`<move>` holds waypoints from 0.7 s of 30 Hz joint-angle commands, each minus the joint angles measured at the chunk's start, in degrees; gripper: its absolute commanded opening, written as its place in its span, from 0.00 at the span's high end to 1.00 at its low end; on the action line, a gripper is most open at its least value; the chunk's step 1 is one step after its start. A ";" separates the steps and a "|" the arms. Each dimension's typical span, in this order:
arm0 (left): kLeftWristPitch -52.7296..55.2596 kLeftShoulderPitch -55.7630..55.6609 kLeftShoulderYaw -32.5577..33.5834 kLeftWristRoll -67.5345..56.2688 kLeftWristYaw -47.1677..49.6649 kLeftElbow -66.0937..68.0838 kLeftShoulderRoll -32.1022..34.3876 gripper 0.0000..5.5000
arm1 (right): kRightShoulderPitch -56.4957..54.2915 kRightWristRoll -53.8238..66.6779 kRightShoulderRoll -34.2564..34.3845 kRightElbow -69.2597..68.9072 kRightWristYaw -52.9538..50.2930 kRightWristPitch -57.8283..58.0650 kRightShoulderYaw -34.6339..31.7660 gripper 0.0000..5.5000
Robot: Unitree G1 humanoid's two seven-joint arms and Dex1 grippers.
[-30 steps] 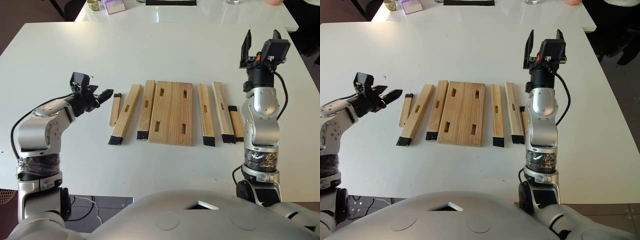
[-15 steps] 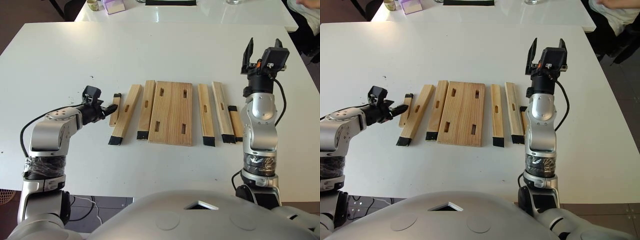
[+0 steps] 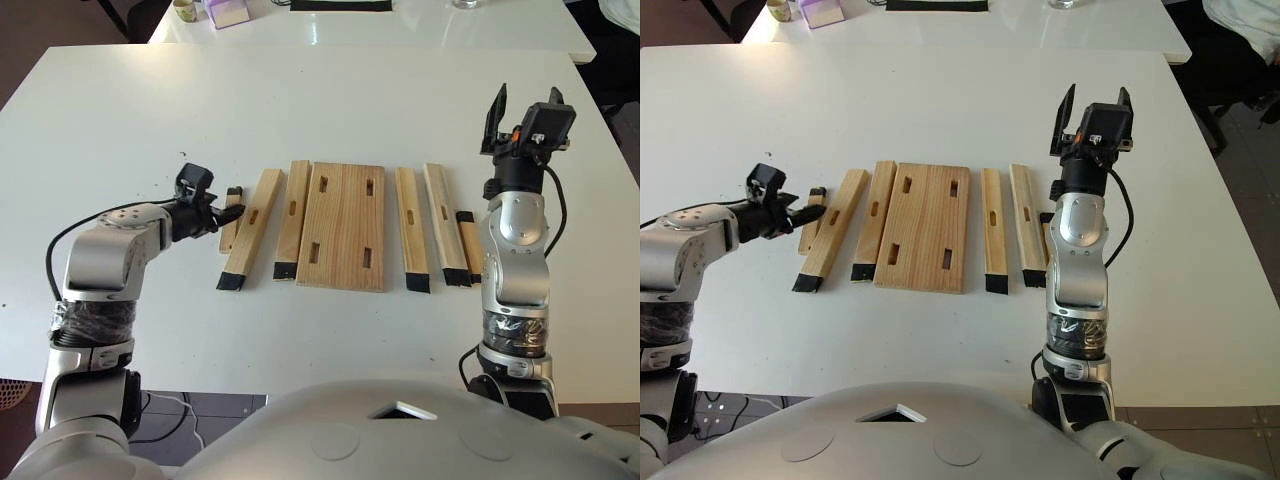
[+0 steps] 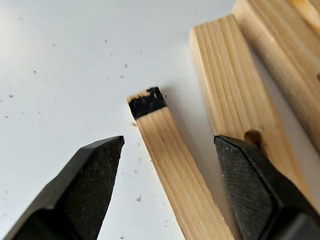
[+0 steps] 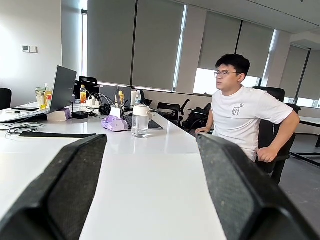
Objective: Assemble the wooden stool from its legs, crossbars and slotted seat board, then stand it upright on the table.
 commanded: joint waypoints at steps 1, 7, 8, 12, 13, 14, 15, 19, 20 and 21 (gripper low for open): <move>-0.55 -0.16 -1.72 2.60 0.73 1.83 0.74 0.39 | 0.71 -0.32 0.56 -0.65 -0.81 -0.37 -0.33 0.40; 2.39 2.58 -1.76 1.70 -1.14 -1.96 3.15 0.39 | 1.98 -0.71 1.51 -1.42 -1.96 -0.56 -0.02 0.40; 3.41 3.22 -1.78 1.26 -1.80 -3.04 4.04 0.39 | 2.63 -0.88 1.82 -1.84 -2.40 -0.57 -0.10 0.40; 6.15 4.17 -1.65 0.74 -2.76 -4.64 6.08 0.39 | 4.76 -1.62 3.41 -3.03 -4.17 -0.93 0.00 0.40; 6.25 3.81 -1.79 0.89 -2.91 -4.23 6.51 0.39 | 5.20 -1.90 3.94 -3.24 -4.74 -1.05 0.12 0.40; 6.31 3.66 -1.87 0.89 -3.15 -4.03 6.89 0.39 | 5.48 -2.12 4.37 -3.35 -5.17 -1.15 0.25 0.40; 6.56 3.53 -1.96 0.88 -3.31 -3.86 7.23 0.42 | 5.70 -2.31 4.77 -3.42 -5.55 -1.28 0.41 0.40; 8.40 5.05 -1.89 0.45 -3.92 -5.12 8.68 0.53 | 6.52 -2.81 5.65 -3.87 -6.25 -1.61 0.65 0.40; 9.12 5.88 -1.75 0.18 -4.16 -5.98 9.22 0.56 | 6.81 -2.83 5.75 -4.06 -6.31 -1.66 0.55 0.40; 9.73 6.74 -1.58 -0.12 -4.38 -6.88 9.72 0.59 | 7.08 -2.86 5.84 -4.22 -6.38 -1.71 0.46 0.40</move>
